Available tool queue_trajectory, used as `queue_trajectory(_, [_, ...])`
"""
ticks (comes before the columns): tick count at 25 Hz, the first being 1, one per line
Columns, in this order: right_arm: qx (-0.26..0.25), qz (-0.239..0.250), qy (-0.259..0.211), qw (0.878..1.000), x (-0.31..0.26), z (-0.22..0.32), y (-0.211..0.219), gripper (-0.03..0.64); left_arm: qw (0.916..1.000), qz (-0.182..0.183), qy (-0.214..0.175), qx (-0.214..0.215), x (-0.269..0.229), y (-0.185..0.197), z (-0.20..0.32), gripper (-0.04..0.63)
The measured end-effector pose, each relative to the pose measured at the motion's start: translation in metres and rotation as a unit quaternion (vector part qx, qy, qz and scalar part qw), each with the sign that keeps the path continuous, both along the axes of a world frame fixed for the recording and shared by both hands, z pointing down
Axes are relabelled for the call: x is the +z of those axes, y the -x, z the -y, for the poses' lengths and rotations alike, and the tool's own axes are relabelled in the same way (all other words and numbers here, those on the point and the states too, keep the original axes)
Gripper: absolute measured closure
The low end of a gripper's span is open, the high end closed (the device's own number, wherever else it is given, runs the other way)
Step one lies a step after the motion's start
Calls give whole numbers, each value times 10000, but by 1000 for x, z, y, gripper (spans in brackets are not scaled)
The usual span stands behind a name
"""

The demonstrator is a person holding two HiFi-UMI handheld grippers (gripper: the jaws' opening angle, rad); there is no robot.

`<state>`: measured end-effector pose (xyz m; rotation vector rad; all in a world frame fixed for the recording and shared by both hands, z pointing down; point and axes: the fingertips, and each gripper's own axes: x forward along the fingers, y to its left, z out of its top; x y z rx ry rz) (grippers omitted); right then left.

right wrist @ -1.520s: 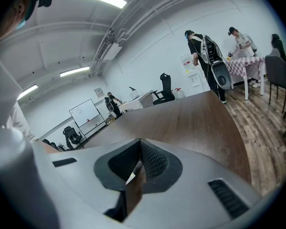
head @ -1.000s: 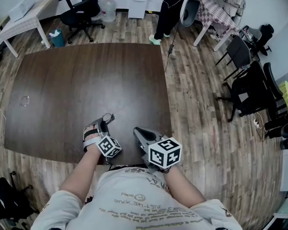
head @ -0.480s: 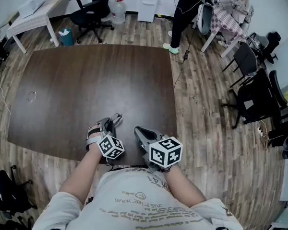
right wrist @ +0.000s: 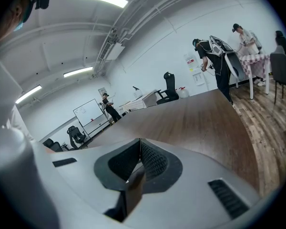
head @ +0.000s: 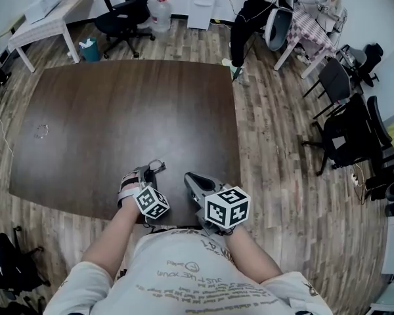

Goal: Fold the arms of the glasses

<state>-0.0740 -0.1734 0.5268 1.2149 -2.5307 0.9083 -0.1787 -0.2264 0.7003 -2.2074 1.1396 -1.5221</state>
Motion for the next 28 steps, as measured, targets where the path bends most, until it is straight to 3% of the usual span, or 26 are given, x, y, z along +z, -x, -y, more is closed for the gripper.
queue_trajectory(5, [33, 25, -4, 10000, 1, -1, -3, 600, 9996, -192, 120, -180, -2, 3, -3, 491])
queue_trajectory(7, [45, 73, -27, 10000, -1, 1, -3, 600, 9981, -459, 168, -365, -9, 6, -6, 491])
queue_trajectory(9, [69, 124, -56, 9999, -3, 4, -3, 600, 9932, -955, 175, -639, -22, 8, -8, 491])
queue_trajectory(13, [156, 119, -192, 9996, -7, 9, -3, 601, 9626, -2284, 86, -1453, -65, 17, -8, 515])
queue_trajectory(16, [198, 87, -361, 9991, -13, 14, 0, 603, 9416, -2868, -72, -1761, -98, 23, -7, 541])
queue_trajectory(19, [204, 159, -583, 9980, -24, 18, 4, 603, 9254, -3270, -165, -1909, -127, 25, -6, 550])
queue_trajectory(24, [157, 224, -1082, 9938, -52, 20, 21, 603, 9153, -3513, -427, -1925, -178, 29, -11, 558])
queue_trajectory(28, [127, 119, -1468, 9890, -64, 22, 33, 603, 8955, -3926, -548, -2022, -216, 35, -19, 565])
